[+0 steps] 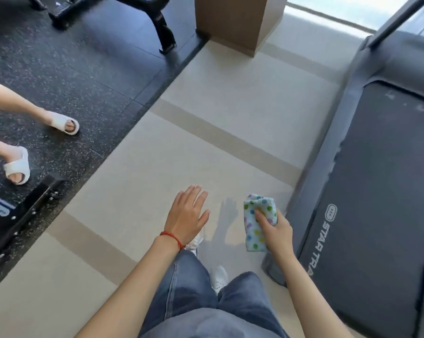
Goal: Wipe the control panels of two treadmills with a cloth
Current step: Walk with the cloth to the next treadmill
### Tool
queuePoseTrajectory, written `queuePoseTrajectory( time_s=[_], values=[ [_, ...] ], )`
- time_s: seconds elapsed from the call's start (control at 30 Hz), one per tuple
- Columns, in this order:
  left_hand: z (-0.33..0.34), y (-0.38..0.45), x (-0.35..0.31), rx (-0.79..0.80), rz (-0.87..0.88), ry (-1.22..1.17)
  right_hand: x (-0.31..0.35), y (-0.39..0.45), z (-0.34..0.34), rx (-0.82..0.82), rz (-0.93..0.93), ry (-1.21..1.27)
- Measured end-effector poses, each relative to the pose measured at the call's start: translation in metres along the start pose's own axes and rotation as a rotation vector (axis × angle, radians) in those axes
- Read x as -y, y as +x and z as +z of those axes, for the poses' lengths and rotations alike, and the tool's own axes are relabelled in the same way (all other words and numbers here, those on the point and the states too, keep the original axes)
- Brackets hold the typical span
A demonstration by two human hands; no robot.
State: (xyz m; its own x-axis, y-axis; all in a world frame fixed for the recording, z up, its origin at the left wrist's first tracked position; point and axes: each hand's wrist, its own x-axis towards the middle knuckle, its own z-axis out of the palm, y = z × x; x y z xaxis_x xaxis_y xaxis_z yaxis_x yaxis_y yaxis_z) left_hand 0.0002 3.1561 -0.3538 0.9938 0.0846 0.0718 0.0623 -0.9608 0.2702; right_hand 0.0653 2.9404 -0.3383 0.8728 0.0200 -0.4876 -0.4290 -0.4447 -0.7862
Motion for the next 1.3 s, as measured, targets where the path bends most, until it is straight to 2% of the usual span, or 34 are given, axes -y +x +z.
queuePoseTrajectory(
  time_s=[0.27, 0.47, 0.8, 1.0, 1.3],
  values=[
    [-0.009, 0.135, 0.044, 0.051, 0.257, 0.001, 0.056, 0.069, 0.018, -0.228, 0.098, 0.125],
    [0.001, 0.231, 0.055, 0.083, 0.341, -0.021, 0.097, 0.124, 0.011, -0.314, 0.095, 0.193],
    [0.030, 0.396, 0.015, 0.097, 0.369, -0.009, 0.151, 0.274, -0.058, -0.369, 0.066, 0.252],
    [0.025, 0.502, -0.024, 0.018, 0.403, -0.020, 0.202, 0.360, -0.115, -0.361, 0.035, 0.253],
    [0.032, 0.651, -0.063, 0.044, 0.448, -0.026, 0.260, 0.474, -0.170, -0.400, 0.005, 0.281]
  ],
)
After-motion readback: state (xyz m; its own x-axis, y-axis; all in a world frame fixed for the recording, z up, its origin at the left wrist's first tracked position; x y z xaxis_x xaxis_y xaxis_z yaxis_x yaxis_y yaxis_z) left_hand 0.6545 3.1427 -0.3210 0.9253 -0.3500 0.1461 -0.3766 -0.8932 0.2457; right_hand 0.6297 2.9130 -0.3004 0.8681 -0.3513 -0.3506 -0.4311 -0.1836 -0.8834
